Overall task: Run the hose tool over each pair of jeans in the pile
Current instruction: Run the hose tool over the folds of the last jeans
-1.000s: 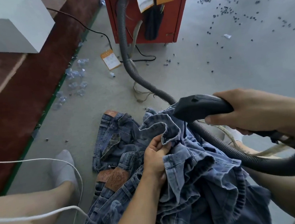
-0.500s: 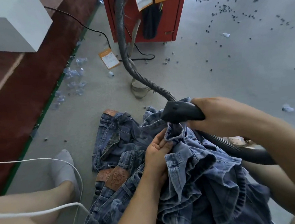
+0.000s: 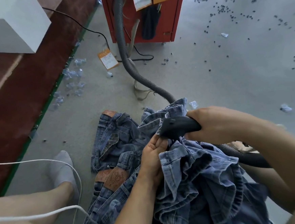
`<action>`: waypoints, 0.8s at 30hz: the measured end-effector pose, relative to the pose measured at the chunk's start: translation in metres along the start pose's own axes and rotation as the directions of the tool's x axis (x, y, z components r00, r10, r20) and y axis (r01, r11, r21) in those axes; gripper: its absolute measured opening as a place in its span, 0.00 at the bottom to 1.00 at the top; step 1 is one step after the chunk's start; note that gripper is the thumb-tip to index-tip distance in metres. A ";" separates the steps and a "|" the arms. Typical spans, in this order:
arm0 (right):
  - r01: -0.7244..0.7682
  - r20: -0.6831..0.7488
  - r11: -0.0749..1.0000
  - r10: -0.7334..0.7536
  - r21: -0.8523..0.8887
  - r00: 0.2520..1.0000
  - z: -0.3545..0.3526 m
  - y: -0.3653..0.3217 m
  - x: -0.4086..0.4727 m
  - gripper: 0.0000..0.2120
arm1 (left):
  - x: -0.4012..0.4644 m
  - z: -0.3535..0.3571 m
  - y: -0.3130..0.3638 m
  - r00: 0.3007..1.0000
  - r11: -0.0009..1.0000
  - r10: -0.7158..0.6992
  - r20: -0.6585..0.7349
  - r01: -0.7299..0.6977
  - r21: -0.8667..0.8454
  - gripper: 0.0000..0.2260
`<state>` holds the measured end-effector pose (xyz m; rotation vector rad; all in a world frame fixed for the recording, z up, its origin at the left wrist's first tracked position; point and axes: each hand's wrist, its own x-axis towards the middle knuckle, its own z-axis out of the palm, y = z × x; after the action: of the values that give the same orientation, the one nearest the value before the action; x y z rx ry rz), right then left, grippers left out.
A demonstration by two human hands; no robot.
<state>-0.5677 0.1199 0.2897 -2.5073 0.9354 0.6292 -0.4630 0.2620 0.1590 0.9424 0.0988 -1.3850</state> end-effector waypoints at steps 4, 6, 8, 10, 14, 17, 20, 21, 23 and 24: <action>-0.034 -0.135 0.998 0.040 0.049 0.990 0.008 0.012 -0.003 0.10 | 0.001 0.000 0.001 0.999 0.999 -0.026 -0.019 0.025 -0.047 0.17; -0.064 -0.213 0.993 0.084 0.099 0.973 0.000 0.018 -0.003 0.10 | 0.000 -0.002 0.001 0.999 0.999 -0.037 -0.025 0.036 -0.032 0.18; -0.062 -0.199 0.986 0.092 0.153 0.976 -0.012 0.024 -0.007 0.09 | 0.000 -0.002 0.001 0.999 0.999 -0.033 -0.033 0.033 -0.026 0.19; -0.036 -0.087 0.991 0.048 0.130 0.995 -0.018 0.023 -0.013 0.09 | 0.000 0.000 0.000 0.999 0.999 -0.029 -0.027 0.028 -0.038 0.19; 0.036 0.042 0.999 -0.037 0.020 0.998 -0.001 0.003 -0.007 0.10 | -0.003 0.002 0.000 1.000 1.000 -0.019 0.005 0.019 -0.012 0.18; 0.041 -0.091 0.997 -0.035 0.063 0.995 0.003 -0.005 0.004 0.09 | 0.000 0.002 0.001 0.999 0.999 -0.034 -0.006 0.034 -0.024 0.13; 0.005 -0.224 0.981 0.039 0.193 0.974 -0.010 0.006 0.002 0.08 | 0.002 0.002 0.000 0.998 0.999 -0.034 -0.050 0.035 0.003 0.16; -0.002 -0.251 0.973 0.061 0.229 0.966 -0.015 0.011 -0.001 0.08 | 0.003 0.002 -0.001 0.998 1.000 -0.023 -0.064 0.024 0.012 0.16; -0.012 -0.284 0.960 0.095 0.281 0.954 -0.022 0.019 -0.005 0.09 | 0.005 0.003 -0.003 0.992 1.000 -0.021 -0.128 0.023 0.013 0.14; -0.028 -0.290 0.954 0.119 0.298 0.950 -0.022 0.021 -0.005 0.10 | 0.006 0.004 -0.003 0.987 0.999 -0.034 -0.157 0.032 -0.016 0.13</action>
<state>-0.5797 0.0973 0.3062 -2.3455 1.1433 0.1076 -0.4656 0.2548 0.1570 1.0422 0.2441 -1.3374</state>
